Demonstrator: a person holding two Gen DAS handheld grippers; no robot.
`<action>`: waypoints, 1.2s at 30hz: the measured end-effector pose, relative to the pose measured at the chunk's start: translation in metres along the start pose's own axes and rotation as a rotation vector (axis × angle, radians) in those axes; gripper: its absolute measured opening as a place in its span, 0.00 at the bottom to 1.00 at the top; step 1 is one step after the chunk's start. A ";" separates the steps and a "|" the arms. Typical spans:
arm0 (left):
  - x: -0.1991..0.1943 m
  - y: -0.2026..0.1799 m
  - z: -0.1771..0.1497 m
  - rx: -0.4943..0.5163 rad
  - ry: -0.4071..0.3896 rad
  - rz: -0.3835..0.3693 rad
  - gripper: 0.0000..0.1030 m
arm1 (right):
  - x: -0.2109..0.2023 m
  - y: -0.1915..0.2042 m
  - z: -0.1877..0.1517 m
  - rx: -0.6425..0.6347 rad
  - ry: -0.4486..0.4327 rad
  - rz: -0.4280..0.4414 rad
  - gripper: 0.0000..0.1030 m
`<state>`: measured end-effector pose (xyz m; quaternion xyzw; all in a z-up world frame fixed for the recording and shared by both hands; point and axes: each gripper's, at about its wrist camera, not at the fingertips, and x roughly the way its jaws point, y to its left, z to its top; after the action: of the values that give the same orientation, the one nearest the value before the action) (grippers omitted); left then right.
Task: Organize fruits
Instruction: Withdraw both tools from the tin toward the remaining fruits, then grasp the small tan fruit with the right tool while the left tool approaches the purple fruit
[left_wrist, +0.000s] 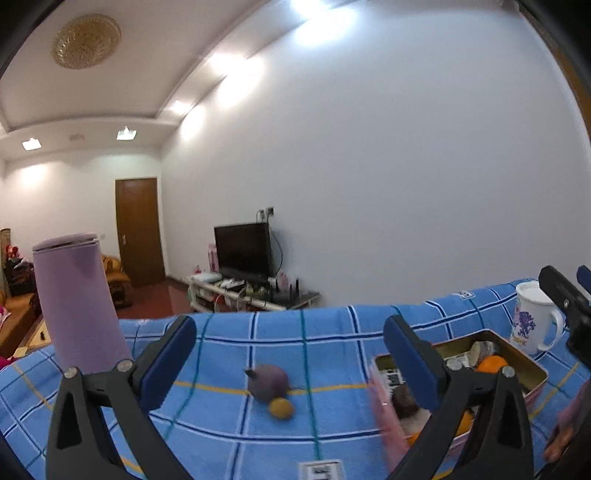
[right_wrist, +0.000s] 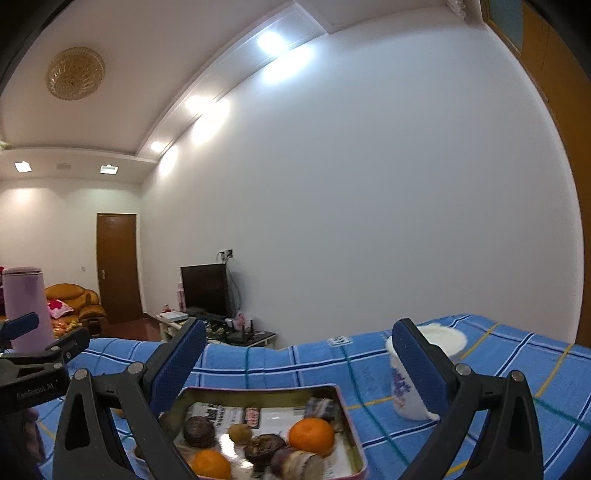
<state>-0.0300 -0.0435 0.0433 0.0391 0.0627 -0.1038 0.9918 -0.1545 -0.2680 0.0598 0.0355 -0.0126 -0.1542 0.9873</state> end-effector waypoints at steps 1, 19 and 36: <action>0.003 0.005 -0.003 0.015 0.009 0.013 1.00 | 0.002 0.004 -0.001 -0.007 0.009 0.007 0.99; 0.051 0.124 -0.025 -0.087 0.216 0.270 1.00 | 0.051 0.147 -0.025 -0.126 0.300 0.234 0.99; 0.075 0.151 -0.037 -0.091 0.378 0.396 1.00 | 0.162 0.234 -0.106 -0.249 0.842 0.451 0.51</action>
<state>0.0707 0.0923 0.0063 0.0245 0.2422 0.1043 0.9643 0.0746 -0.0877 -0.0264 -0.0273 0.3988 0.0910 0.9121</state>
